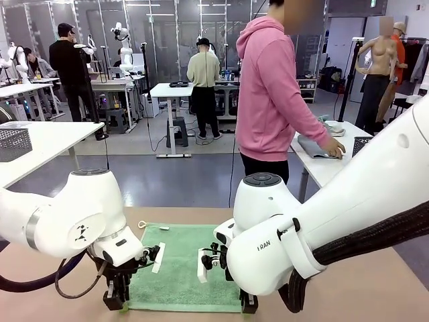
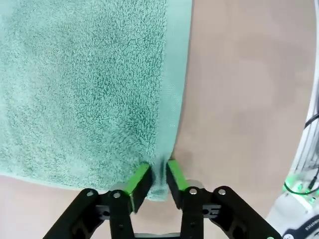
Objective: Fold the towels and place them in the basket.
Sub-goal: When a person lays out a Towel with hook on the table, fold it in half twice.
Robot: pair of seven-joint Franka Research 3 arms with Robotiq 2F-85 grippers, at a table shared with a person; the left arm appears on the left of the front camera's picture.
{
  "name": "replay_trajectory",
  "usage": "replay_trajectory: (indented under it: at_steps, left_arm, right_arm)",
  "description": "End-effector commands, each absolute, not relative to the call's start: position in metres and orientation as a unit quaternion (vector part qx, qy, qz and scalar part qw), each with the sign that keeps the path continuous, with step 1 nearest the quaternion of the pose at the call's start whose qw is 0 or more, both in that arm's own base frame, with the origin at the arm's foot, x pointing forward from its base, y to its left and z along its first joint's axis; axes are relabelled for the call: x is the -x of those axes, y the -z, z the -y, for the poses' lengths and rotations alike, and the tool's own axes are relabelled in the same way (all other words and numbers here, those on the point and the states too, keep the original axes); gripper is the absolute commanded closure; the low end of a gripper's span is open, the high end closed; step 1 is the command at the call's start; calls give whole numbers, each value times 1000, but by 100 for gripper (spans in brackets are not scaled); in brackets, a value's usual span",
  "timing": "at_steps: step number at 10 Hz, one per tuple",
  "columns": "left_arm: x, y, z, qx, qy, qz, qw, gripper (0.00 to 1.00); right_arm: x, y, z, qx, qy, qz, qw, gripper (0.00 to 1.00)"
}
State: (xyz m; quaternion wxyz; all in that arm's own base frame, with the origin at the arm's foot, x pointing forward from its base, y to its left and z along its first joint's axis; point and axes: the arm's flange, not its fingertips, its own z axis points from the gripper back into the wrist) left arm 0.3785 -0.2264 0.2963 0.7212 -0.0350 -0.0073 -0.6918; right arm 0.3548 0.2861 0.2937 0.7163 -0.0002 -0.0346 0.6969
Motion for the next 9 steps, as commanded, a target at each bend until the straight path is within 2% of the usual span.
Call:
replay_trajectory:
  at_steps: [1,5,8,9]
  left_arm:
    - [-377,-289,222,51,688,2,724,100]
    - [-377,-292,222,52,683,8,728,100]
    - [-348,-321,227,54,675,34,735,100]
    - [-338,-329,224,55,669,16,741,94]
  right_arm:
    - [-354,-289,-284,-11,-697,36,716,100]
    - [-352,-296,-284,-6,-702,37,711,100]
    - [-328,-325,-279,-3,-704,56,708,100]
    - [-316,-338,-276,-4,-717,61,695,100]
